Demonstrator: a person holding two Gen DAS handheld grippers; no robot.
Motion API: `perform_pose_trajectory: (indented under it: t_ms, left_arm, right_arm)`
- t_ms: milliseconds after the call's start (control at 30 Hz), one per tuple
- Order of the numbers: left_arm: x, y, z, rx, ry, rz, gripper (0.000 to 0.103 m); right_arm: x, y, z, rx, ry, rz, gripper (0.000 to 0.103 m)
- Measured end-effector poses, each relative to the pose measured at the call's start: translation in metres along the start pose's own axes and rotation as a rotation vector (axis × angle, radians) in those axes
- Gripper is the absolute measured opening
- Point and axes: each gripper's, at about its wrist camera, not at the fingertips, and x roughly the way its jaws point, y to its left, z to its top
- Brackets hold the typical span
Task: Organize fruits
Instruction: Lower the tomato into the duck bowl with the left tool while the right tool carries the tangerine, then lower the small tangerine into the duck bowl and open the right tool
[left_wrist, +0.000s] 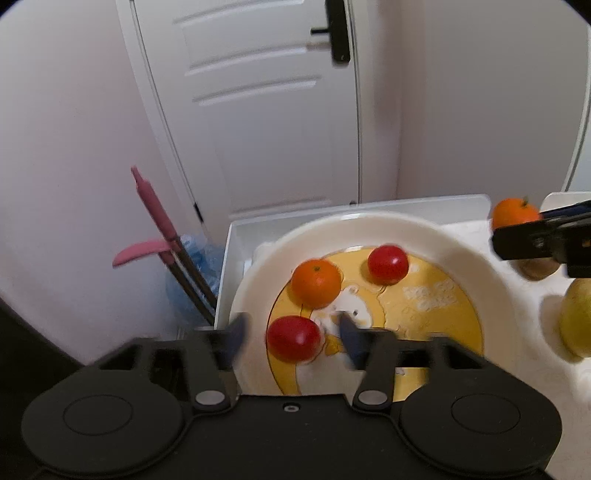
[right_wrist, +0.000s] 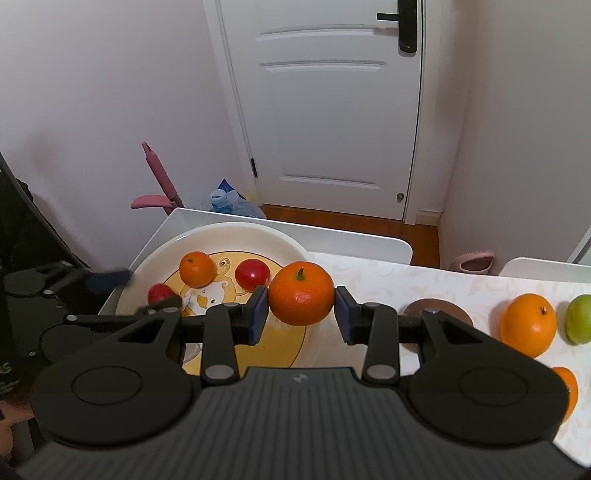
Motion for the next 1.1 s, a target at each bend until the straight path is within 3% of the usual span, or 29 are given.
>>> perform_pose_trajectory:
  t_ms: [33, 333, 1000, 1100]
  left_arm:
    - [-0.004, -0.001, 0.000, 0.008, -0.015, 0.013, 0.090]
    - [-0.033, -0.004, -0.009, -0.011, -0.003, 0.023, 0.098]
    - [-0.055, -0.003, -0.027, -0.099, 0.035, 0.085, 0.099]
    - [-0.056, -0.004, -0.027, -0.097, 0.036, 0.089, 0.099]
  right_arm:
    - [0.000, 0.000, 0.001, -0.003, 0.000, 0.004, 0.053]
    - [0.003, -0.003, 0.008, -0.063, 0.028, 0.046, 0.053]
    - [0.057, 0.026, -0.003, -0.265, 0.080, 0.091, 0.055]
    - [0.049, 0.026, -0.002, -0.279, 0.051, 0.080, 0.079]
